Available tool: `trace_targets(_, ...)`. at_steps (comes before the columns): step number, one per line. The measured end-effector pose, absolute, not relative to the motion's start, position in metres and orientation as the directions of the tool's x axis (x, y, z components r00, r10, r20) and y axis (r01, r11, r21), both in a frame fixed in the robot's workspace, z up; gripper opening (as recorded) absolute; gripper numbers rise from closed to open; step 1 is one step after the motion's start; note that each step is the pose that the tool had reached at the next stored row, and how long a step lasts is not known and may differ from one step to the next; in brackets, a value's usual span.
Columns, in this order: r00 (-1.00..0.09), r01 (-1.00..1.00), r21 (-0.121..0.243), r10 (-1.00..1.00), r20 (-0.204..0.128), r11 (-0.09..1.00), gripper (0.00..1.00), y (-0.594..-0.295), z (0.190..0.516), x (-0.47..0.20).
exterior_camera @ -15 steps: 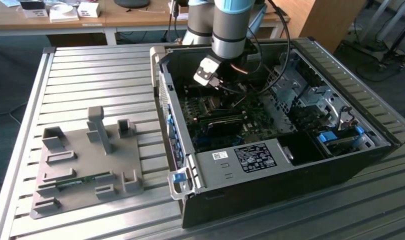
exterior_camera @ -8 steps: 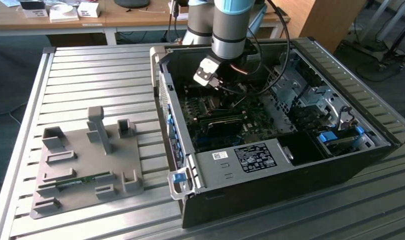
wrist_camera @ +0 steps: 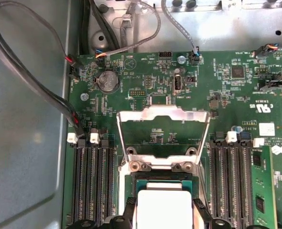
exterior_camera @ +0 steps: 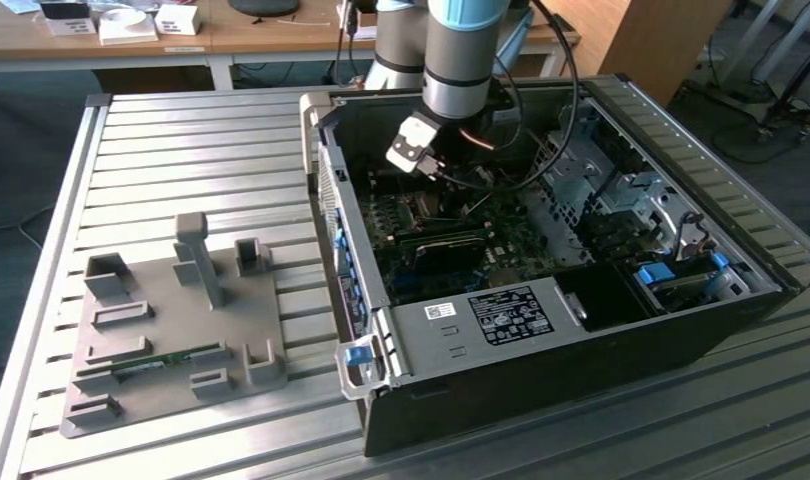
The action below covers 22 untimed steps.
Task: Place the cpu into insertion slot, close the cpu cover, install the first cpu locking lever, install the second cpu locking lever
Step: 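Place the cpu into insertion slot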
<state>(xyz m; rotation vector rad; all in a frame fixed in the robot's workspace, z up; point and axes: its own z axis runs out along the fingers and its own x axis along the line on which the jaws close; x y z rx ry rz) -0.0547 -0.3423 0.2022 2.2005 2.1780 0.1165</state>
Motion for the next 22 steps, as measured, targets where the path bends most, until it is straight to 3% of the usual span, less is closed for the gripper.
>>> trace_targets(22, 0.009, 0.996, 0.083, 1.000, 0.023, -0.011, 0.54, -0.3424, 0.1941, -0.0546)
